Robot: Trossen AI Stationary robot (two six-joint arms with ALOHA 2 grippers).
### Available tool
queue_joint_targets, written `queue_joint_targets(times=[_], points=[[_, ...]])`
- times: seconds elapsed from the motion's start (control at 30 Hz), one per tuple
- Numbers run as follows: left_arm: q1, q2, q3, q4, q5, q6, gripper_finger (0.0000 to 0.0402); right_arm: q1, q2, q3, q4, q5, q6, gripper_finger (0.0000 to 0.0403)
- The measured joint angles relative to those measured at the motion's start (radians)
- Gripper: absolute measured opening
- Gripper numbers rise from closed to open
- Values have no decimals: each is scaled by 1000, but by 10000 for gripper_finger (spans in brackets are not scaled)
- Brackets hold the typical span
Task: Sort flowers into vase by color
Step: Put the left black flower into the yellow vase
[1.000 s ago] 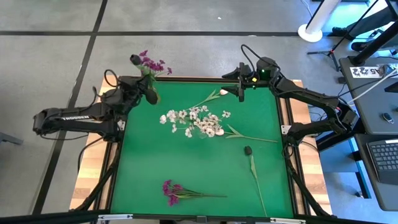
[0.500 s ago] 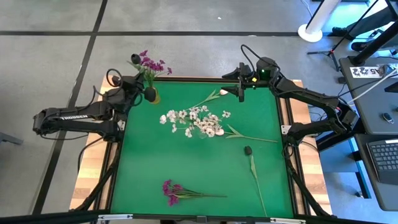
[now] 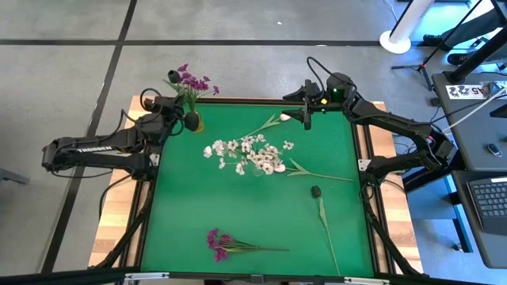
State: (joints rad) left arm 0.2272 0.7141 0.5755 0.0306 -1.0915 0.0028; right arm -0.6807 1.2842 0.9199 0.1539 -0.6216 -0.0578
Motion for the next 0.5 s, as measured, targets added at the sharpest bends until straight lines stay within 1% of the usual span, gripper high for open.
queue_joint_targets(times=[0.27, 0.37, 0.5], points=[[0, 0, 0, -72, 0, -72, 0, 0, 0, 0, 0, 0, 2, 293], [6, 0, 0, -146, 2, -142, 0, 0, 0, 0, 0, 0, 3, 293], [34, 2, 0, -277, 22, -270, 0, 0, 0, 0, 1, 0, 4, 293]])
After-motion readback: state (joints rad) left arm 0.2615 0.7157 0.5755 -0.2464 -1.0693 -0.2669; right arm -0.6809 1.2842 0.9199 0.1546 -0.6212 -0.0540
